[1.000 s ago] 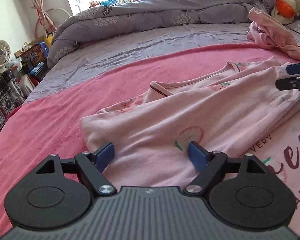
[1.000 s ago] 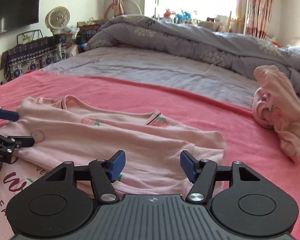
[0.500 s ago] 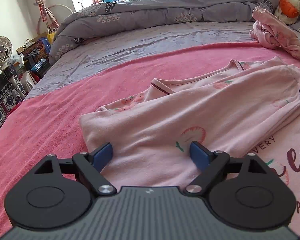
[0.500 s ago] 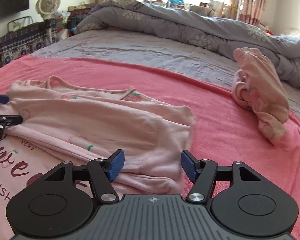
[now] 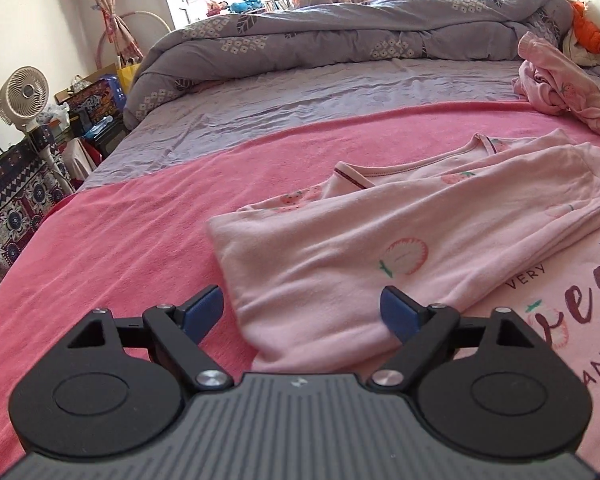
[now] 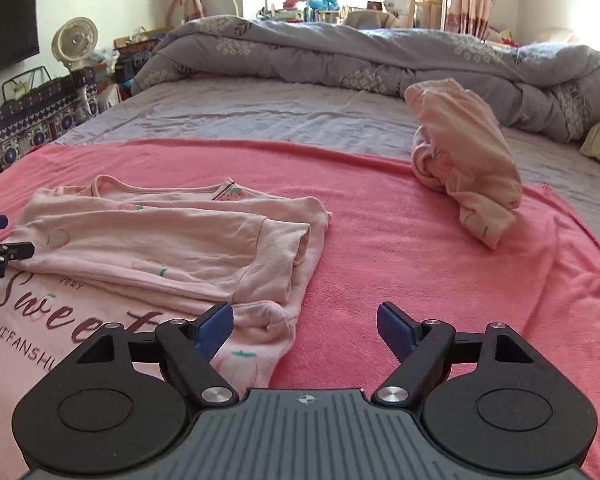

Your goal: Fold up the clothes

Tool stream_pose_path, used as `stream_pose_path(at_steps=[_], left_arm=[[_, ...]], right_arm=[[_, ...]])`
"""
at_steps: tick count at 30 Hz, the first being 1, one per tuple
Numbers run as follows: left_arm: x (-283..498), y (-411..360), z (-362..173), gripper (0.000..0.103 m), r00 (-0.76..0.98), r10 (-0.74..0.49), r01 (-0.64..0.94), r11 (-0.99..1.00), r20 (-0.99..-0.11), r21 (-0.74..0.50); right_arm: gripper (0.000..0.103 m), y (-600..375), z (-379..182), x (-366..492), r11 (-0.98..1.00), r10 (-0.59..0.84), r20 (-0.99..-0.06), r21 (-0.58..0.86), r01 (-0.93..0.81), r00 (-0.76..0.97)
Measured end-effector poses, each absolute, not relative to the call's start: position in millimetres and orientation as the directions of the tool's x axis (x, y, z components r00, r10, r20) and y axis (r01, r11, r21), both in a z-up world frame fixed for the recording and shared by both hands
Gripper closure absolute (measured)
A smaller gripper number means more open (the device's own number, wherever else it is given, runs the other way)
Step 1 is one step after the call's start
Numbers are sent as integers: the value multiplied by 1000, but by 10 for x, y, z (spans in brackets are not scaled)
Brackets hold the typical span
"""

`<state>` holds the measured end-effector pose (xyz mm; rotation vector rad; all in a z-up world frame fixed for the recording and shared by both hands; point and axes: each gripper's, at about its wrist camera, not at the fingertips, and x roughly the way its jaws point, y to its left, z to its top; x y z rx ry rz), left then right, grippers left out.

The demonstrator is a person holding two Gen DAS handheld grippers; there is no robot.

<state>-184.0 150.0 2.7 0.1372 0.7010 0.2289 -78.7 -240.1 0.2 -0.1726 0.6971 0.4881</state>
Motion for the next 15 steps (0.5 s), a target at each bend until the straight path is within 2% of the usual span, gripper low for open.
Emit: stream_pose_path(at_steps=[8,11,15], left_arm=[[-3022,1336,147,16,785,243,-143,966,-569,214],[-3467,1189,82,15,787,219,-126,972,-576,197],[-3927,898,-61,15,751,197,-49,968,-630,244]], right_arm=[[20,-2847,150,-1878,833,415,-595,-56,-551,688],[20,-2890,10,-2290,827,416,-599,-64,-558,684],[20,-2802,-268,-2833,783,426,-640,-92,-615,639]])
